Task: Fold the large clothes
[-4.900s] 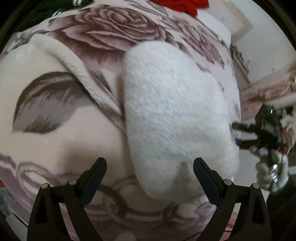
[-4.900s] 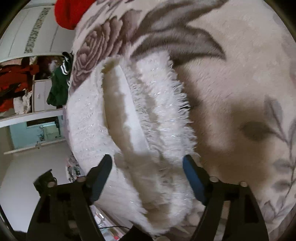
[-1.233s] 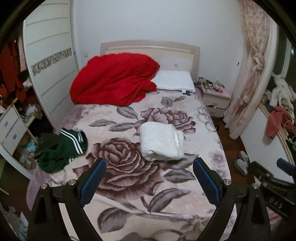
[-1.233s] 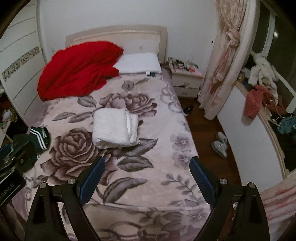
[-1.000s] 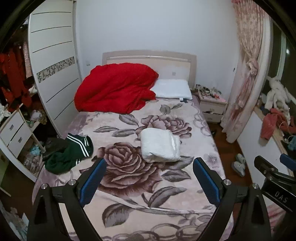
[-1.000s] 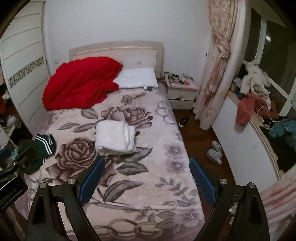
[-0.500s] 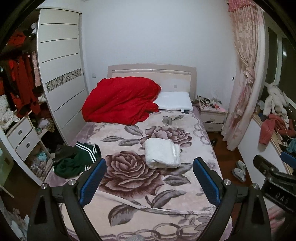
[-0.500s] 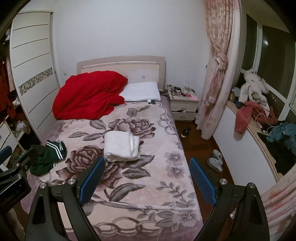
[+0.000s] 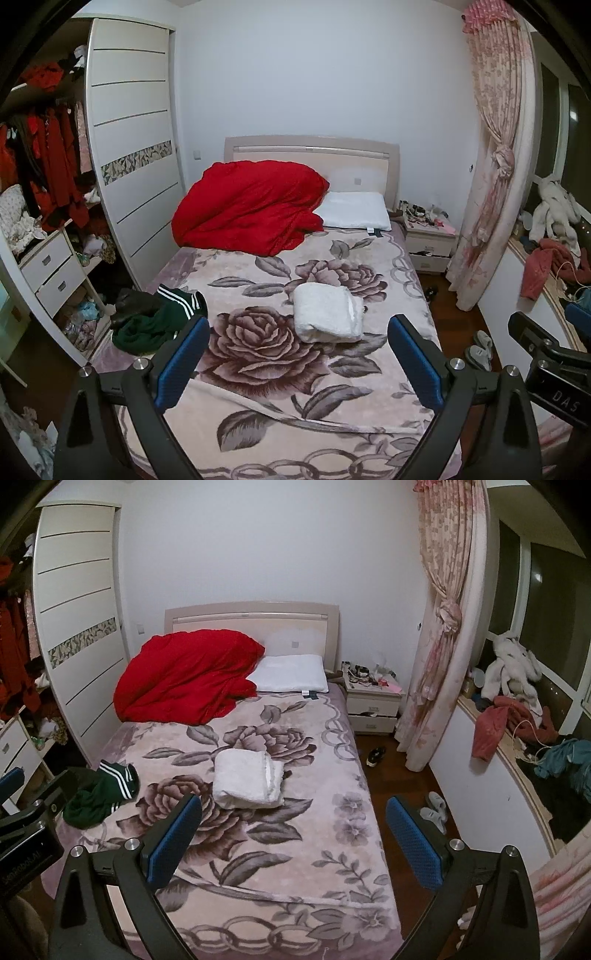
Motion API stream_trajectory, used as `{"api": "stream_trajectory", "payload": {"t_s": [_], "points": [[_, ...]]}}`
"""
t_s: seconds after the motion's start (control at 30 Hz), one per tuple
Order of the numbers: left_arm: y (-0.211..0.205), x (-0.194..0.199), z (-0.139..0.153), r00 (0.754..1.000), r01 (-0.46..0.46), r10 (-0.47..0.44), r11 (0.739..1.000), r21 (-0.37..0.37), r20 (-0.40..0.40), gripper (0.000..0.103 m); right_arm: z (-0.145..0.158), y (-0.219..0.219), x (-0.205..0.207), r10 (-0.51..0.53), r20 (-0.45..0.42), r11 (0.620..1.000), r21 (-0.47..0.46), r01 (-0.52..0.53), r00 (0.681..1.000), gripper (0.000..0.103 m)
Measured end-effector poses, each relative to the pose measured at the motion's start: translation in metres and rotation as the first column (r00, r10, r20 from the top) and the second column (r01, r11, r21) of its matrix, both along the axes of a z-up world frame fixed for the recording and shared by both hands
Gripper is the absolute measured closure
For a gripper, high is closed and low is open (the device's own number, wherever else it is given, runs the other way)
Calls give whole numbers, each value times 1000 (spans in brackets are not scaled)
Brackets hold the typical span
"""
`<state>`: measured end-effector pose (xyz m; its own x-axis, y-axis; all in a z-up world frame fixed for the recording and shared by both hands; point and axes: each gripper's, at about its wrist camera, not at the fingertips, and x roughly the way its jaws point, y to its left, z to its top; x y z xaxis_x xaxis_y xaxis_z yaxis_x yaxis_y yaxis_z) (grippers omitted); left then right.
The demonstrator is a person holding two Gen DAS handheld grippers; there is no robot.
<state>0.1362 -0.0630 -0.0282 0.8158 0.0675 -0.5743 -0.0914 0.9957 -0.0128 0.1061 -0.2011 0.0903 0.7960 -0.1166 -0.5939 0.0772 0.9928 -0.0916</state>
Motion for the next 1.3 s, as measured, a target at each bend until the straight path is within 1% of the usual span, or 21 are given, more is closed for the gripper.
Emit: {"api": "stream_trajectory", "payload": {"t_s": [0.2,0.77,1.3], "points": [[-3,-1,3,1000,1,-1,1000,3,7,4,0,0,-2,-2,1,1000,2,2,1000,1],[-4,-1,6,1000,9,-9,1000,5,8,4,8,-5,16,10,5,1000,10,-10,1000,1],[1,0,10,1000,19,-19,1000,2,15,4,11,-2,12,10,8,1000,15,-11,1000,1]]}}
